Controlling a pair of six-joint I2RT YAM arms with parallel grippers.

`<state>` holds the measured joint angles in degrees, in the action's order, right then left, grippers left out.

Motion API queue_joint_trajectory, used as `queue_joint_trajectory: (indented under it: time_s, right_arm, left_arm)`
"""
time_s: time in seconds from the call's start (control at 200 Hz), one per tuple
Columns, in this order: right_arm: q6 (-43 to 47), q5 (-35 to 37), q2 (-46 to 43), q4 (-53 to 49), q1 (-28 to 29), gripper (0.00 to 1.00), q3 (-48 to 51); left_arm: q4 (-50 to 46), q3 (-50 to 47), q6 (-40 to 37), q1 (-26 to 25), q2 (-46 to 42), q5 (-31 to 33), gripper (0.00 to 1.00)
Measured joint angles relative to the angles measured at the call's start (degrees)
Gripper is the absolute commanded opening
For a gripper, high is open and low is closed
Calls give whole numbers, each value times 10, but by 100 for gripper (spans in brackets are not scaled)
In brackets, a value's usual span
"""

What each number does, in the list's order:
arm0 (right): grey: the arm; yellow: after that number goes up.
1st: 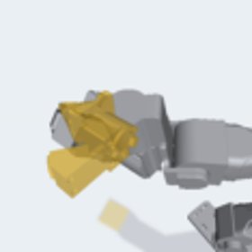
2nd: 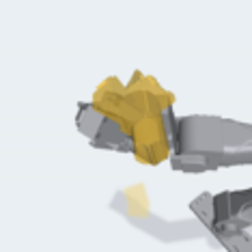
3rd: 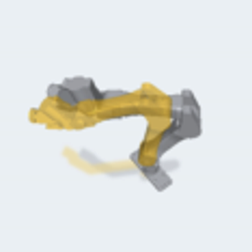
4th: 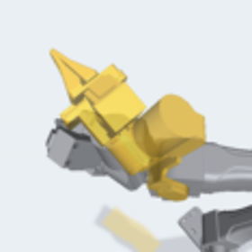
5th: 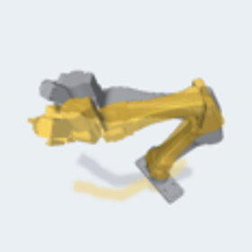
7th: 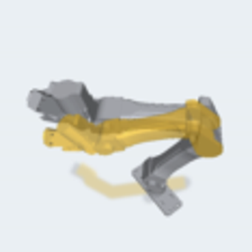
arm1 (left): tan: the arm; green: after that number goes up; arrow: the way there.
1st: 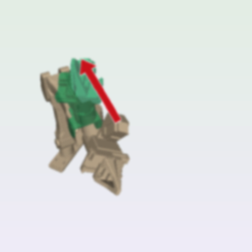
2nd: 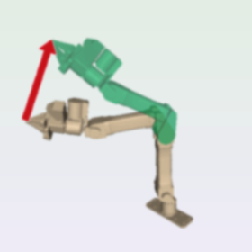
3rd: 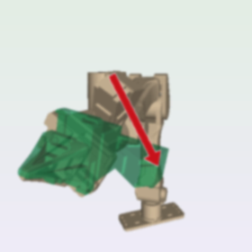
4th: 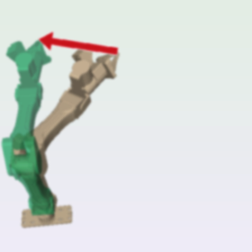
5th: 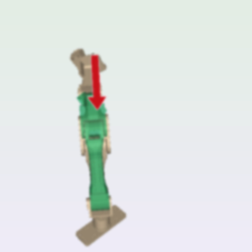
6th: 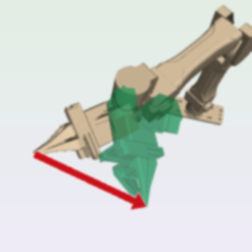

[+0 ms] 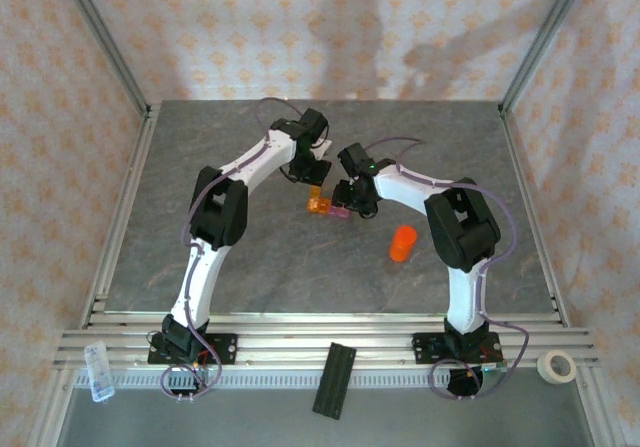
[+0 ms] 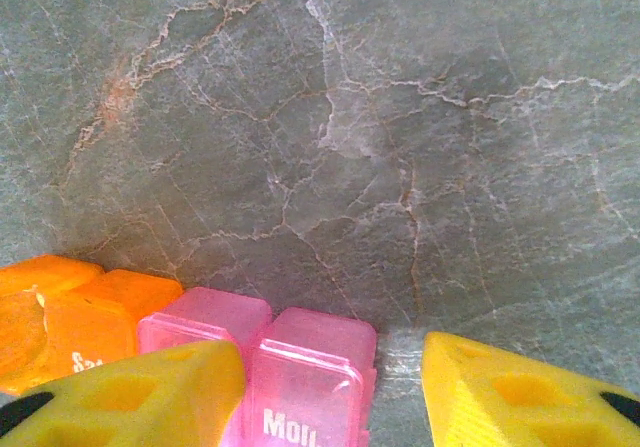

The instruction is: Sort the pills into containers

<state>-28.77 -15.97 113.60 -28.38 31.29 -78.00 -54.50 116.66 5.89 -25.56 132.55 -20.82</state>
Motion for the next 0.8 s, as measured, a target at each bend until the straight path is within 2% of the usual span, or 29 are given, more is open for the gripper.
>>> queue_joint_trajectory:
  time_s: [0.535,0.801]
  right_arm:
    - [-6,-5,0,12,0,51,4]
    - [-7,-6,0,18,0,51,7]
  left_arm:
    - [21,-132,3,-14,-60,-13,0]
    - [47,-159,13,-14,-74,-13,0]
